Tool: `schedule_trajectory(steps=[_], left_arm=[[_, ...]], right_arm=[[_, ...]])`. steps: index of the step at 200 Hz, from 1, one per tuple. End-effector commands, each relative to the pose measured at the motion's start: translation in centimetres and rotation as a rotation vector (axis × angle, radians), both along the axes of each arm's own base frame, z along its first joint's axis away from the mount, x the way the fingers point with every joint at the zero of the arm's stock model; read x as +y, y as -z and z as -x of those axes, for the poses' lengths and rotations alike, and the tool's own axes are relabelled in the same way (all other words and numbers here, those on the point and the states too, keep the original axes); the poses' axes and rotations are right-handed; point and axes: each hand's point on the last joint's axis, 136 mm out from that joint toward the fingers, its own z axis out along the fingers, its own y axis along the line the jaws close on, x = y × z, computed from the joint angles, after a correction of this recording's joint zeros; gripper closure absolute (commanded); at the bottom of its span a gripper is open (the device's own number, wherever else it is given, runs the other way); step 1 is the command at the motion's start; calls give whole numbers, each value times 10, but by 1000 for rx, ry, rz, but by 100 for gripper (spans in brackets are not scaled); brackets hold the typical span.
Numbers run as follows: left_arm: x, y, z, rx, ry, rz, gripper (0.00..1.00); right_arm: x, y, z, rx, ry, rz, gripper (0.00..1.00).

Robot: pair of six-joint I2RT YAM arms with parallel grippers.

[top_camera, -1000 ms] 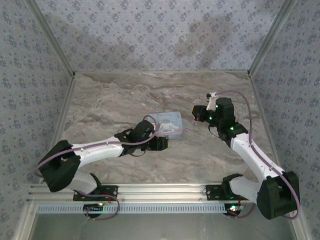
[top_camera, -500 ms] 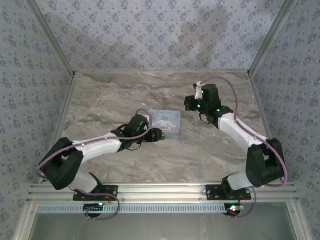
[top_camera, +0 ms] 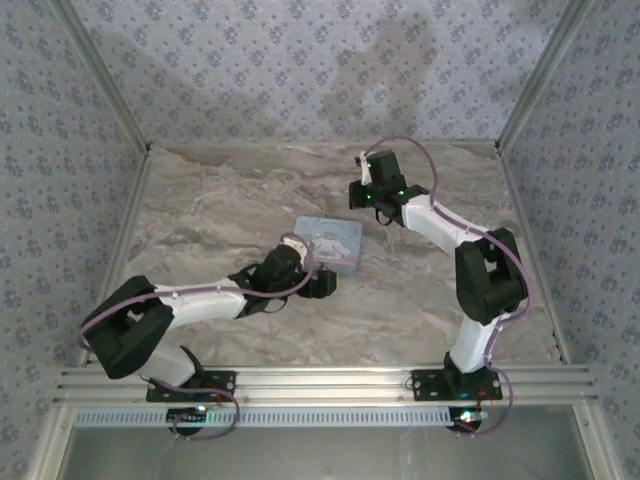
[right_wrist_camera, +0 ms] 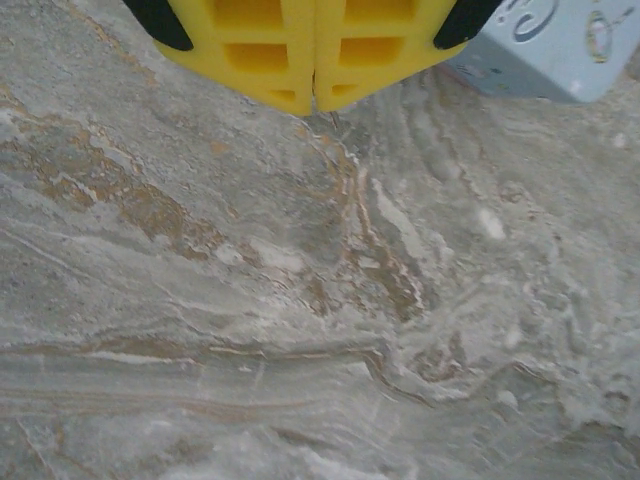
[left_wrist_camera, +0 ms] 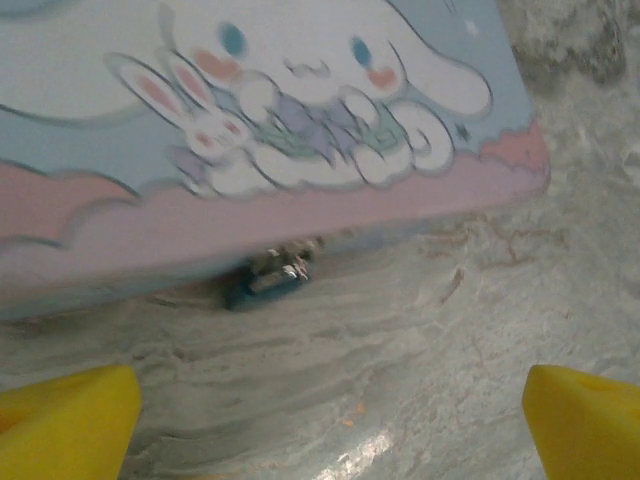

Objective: Unlock the padlock with the key

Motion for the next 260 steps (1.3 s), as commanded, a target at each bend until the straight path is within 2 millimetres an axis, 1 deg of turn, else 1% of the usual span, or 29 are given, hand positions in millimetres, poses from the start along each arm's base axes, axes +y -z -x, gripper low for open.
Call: schedule_trajectory(steps=[1, 36, 58, 84, 96, 127, 148, 158, 168, 204, 232, 245, 260], left_arm=[[-9, -10, -13, -144, -33, 29, 2], [-14, 10, -19, -146, -45, 33, 2], [-22, 14, -20, -192, -24, 60, 2], [-33, 20, -21, -219, 15, 29, 2], [-39, 21, -21, -225, 41, 35, 3], [-58, 18, -15, -236, 138, 74, 8], [-69, 14, -9, -239, 203, 116, 13], [-72, 12, -6, -232, 226, 141, 18], [-72, 11, -7, -222, 225, 157, 20], [-66, 7, -14, -207, 187, 221, 16], [-62, -4, -19, -168, 179, 363, 20], [-62, -4, -19, -158, 187, 375, 22], [-63, -3, -18, -148, 194, 372, 23]], right_arm=[[-5, 2, -8, -1, 16, 55, 100], [-4, 16, -12, 25, 15, 81, 100], [-2, 21, -14, 31, 7, 91, 100], [-2, 27, -13, 40, -2, 100, 100], [-1, 31, -13, 47, -4, 104, 100], [0, 42, -10, 67, -11, 108, 100], [1, 46, -9, 73, -14, 108, 100], [2, 48, -9, 76, -16, 109, 100], [2, 49, -8, 78, -15, 109, 100], [1, 53, -4, 83, -17, 113, 100], [1, 52, -1, 78, -16, 115, 100], [0, 52, 0, 76, -15, 115, 100], [1, 52, 1, 76, -15, 113, 100]])
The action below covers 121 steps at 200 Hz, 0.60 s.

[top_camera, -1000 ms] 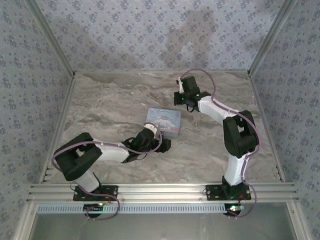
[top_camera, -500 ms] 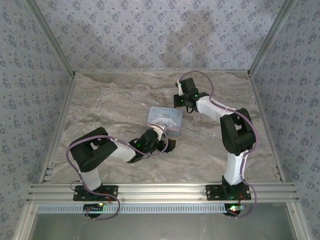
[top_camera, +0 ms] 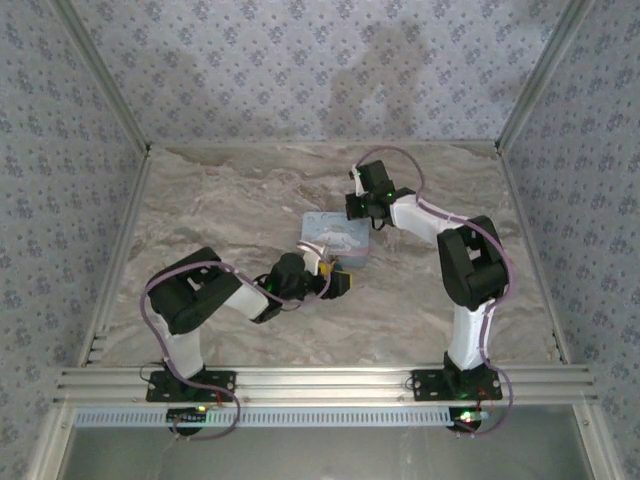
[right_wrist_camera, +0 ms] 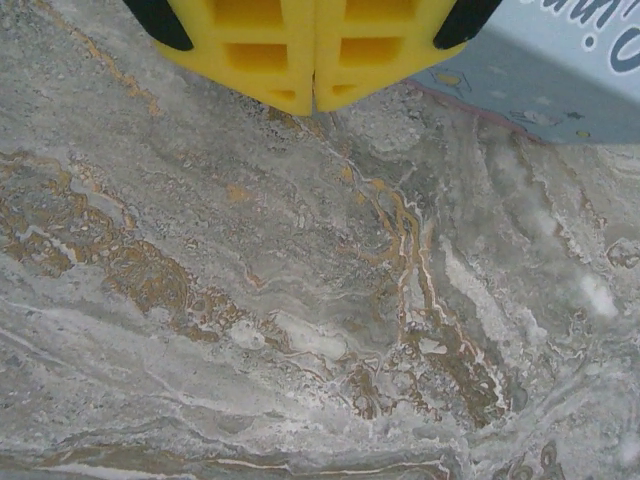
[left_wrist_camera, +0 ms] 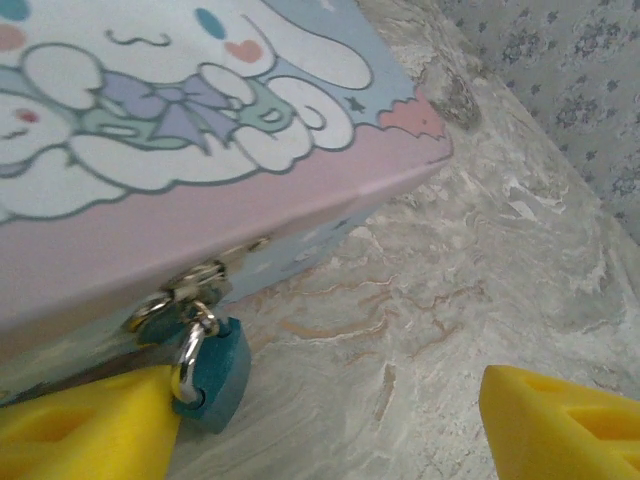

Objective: Unlock the padlock with the key

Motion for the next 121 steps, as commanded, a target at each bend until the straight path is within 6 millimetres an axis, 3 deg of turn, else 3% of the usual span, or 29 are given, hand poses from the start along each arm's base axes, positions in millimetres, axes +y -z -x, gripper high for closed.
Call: schedule_trajectory(steps=[1, 121], left_arm=[[-9, -17, 4, 1, 45, 96, 23], [-23, 4, 2, 64, 16, 92, 18]], right_arm=[[0, -4, 1, -22, -2, 11, 100], [2, -1, 5, -17, -7, -5, 100]])
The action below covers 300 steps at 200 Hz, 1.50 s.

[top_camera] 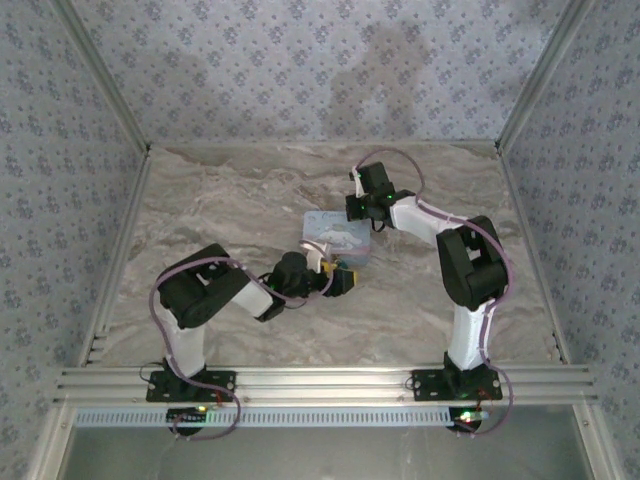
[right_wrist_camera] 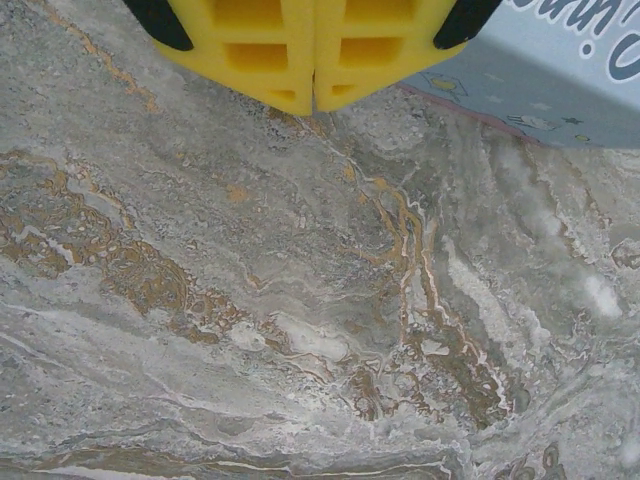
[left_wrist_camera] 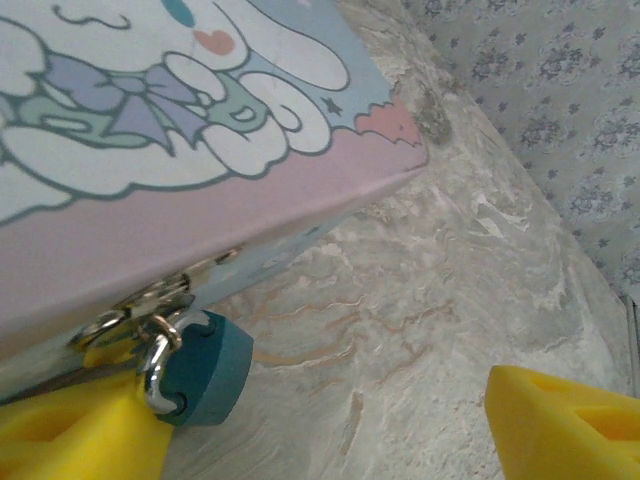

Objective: Unlock the padlock with the key

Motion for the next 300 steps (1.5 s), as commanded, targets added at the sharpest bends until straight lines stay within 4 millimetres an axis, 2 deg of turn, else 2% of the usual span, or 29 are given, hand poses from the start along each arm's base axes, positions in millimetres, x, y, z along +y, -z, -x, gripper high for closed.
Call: schedule_trajectory(steps=[1, 48, 80, 101, 120, 185, 209, 253, 275, 300], left_arm=[[-7, 5, 2, 20, -4, 20, 18], [-5, 9, 1, 52, -35, 68, 20], [2, 4, 0, 49, -76, 115, 21], [2, -2, 1, 45, -76, 166, 26], [-1, 1, 4, 61, -63, 171, 28], [-16, 14, 9, 98, -29, 127, 23], [-13, 19, 6, 113, -59, 126, 23], [-8, 27, 1, 151, -99, 131, 31], [-9, 28, 0, 156, -102, 134, 27], [-18, 31, 3, 173, -80, 111, 25]], right_arm=[[1, -3, 5, -6, -5, 1, 100], [0, -5, 6, -11, -6, 1, 100], [0, -4, 7, -11, -5, 1, 100], [0, -5, 7, -13, -4, 0, 100], [-1, -7, 7, -15, -4, -1, 100], [1, -8, 9, -19, -7, -7, 100], [0, -9, 9, -22, -6, -8, 100], [0, -10, 10, -23, -8, -9, 100], [0, -10, 10, -24, -10, -12, 100], [1, -12, 10, -27, -8, -19, 100]])
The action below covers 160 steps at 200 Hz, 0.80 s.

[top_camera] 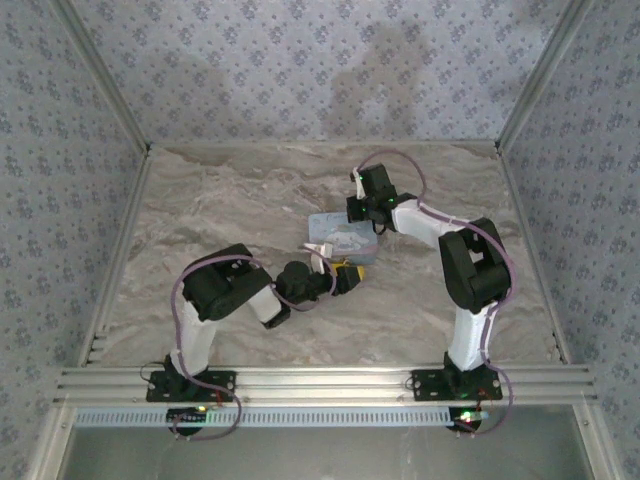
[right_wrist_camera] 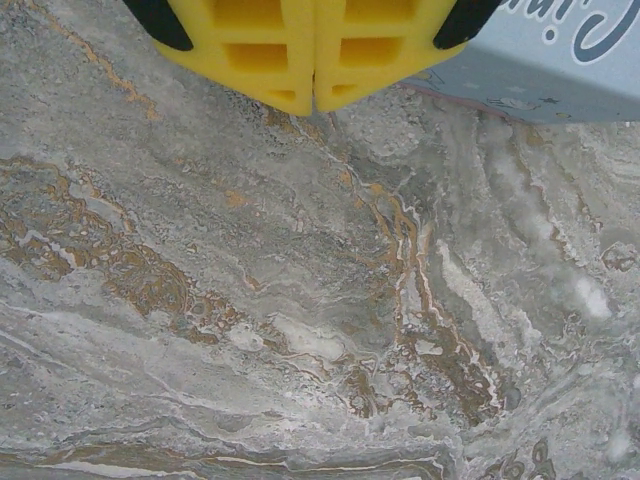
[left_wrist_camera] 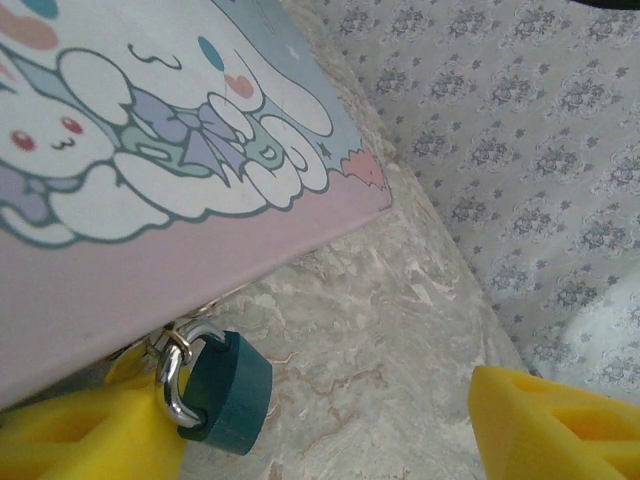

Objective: Unlock the padlock with the key

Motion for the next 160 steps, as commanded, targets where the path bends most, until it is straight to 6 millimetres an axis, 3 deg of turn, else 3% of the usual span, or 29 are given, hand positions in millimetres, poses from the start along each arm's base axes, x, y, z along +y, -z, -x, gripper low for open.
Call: schedule_trajectory(steps=[1, 38, 68, 114, 131, 160], left_arm=[[-1, 40, 7, 101, 8, -104, 25], [-9, 45, 14, 123, 31, -118, 23], [-9, 47, 16, 144, 41, -108, 33], [-3, 44, 13, 143, -4, -66, 41], [-8, 43, 12, 150, 12, -48, 52], [-13, 46, 12, 162, 19, -57, 57]], right_arm=[[2, -10, 5, -9, -5, -9, 100], [2, -8, 5, -6, -6, -10, 100], [2, -9, 5, -8, -6, -12, 100], [1, -8, 6, -8, -4, -16, 100], [0, -6, 7, -6, -3, -16, 100], [0, -6, 7, -6, 0, -21, 100]])
